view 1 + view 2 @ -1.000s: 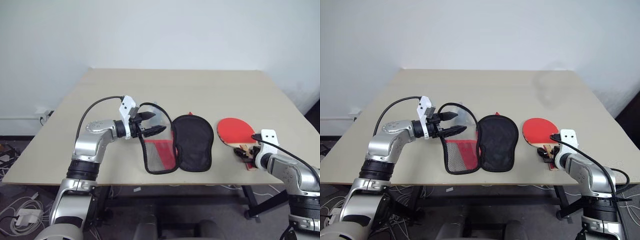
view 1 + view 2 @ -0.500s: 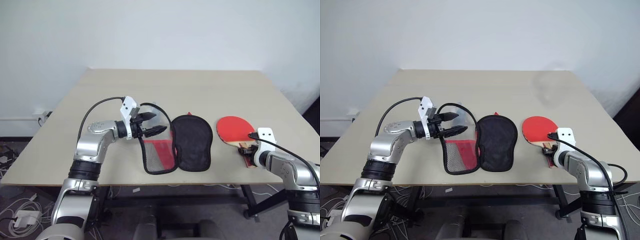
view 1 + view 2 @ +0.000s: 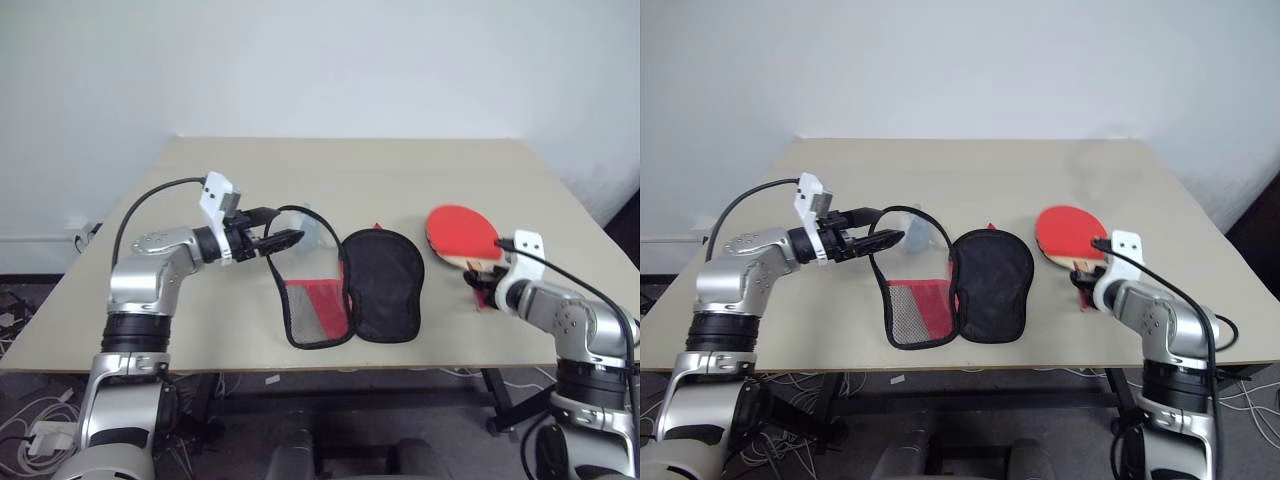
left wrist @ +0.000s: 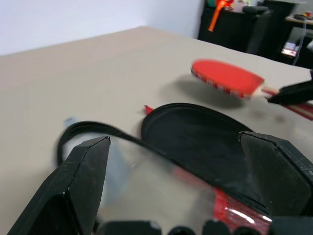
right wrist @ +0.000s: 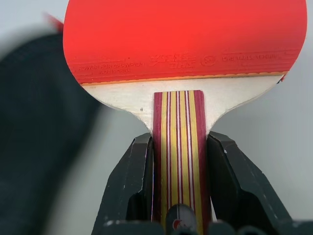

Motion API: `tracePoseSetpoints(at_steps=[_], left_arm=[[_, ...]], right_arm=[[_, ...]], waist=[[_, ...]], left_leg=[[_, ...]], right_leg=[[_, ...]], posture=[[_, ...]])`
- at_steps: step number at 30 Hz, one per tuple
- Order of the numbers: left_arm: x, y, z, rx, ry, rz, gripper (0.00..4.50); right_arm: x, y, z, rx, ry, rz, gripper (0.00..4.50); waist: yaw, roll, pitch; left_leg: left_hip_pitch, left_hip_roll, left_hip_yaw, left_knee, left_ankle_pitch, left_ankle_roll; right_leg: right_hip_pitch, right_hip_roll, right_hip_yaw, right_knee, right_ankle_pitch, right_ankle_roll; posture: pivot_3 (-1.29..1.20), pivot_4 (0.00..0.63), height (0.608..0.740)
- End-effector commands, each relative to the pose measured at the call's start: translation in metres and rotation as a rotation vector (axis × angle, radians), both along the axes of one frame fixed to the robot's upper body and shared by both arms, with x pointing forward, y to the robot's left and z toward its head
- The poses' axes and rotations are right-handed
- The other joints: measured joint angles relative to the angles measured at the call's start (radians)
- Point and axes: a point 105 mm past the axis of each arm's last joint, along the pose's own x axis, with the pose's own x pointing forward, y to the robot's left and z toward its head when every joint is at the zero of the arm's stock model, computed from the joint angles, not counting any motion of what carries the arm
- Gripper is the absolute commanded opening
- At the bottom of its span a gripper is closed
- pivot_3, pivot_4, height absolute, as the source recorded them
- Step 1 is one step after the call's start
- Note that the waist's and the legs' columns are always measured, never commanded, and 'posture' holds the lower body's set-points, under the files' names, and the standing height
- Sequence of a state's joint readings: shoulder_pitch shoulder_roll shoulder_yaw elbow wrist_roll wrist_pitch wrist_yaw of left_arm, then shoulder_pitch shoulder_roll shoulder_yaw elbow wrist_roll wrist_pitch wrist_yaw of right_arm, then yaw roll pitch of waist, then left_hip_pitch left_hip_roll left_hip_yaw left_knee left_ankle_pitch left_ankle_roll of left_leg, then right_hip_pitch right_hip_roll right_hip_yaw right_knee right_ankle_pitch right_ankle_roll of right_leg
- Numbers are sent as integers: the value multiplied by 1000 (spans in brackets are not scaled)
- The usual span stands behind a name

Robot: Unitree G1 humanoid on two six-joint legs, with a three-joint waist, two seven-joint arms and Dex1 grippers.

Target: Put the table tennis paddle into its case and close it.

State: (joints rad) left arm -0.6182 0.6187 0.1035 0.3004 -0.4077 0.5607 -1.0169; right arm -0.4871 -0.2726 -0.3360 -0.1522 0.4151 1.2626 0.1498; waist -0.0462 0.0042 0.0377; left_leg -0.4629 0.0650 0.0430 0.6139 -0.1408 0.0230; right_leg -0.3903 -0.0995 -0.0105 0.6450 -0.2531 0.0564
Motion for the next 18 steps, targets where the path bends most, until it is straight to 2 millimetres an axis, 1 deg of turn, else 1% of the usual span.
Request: tracePoseSetpoints(at_steps=[1, 4, 6, 7, 10, 15, 18], left_arm=[[5, 27, 6, 8, -7, 94, 4500], [6, 36, -2, 39, 19, 115, 4500], [6, 38, -6, 45, 34, 124, 4500], [6, 38, -8, 44, 39, 127, 4500], [7, 36, -15, 49, 53, 127, 4500], [2, 22, -27, 45, 94, 79, 4500], [3, 20, -33, 58, 99, 81, 4500]], right_arm=[[3, 28, 30, 72, -77, 39, 1208], [2, 57, 30, 161, -39, 73, 1208], [-2, 77, 29, 173, -21, 107, 1208], [-5, 84, 28, 176, -10, 116, 1208], [-8, 90, 23, 200, 44, 90, 1208], [-13, 102, 20, 235, 89, 93, 1208], [-14, 104, 15, 232, 118, 74, 1208]], waist=[[1, 0, 0], [5, 0, 0], [8, 0, 0], [9, 0, 0], [13, 0, 0], [15, 0, 0], [13, 0, 0]], left_leg=[[0, 0, 0, 0, 0, 0], [0, 0, 0, 0, 0, 0], [-1, 0, 1, 0, 0, 0], [-1, 0, 2, 0, 0, 0], [-2, 0, 2, -2, 0, 0], [-2, 0, 3, -4, 0, -1], [-2, 0, 3, -5, 0, -1]], right_leg=[[0, 0, 0, 0, 0, 0], [0, -1, -2, 0, 0, 0], [0, -2, -2, 0, 0, 0], [0, -2, -2, 0, 0, 0], [-2, -2, -2, 0, 0, 0], [-3, -2, -2, 0, 0, -1], [-3, -2, -2, 0, 0, -1]], posture=[[0, 0, 740], [0, 0, 740], [0, 0, 740], [0, 0, 740], [0, 0, 740], [0, 0, 740], [0, 0, 740]])
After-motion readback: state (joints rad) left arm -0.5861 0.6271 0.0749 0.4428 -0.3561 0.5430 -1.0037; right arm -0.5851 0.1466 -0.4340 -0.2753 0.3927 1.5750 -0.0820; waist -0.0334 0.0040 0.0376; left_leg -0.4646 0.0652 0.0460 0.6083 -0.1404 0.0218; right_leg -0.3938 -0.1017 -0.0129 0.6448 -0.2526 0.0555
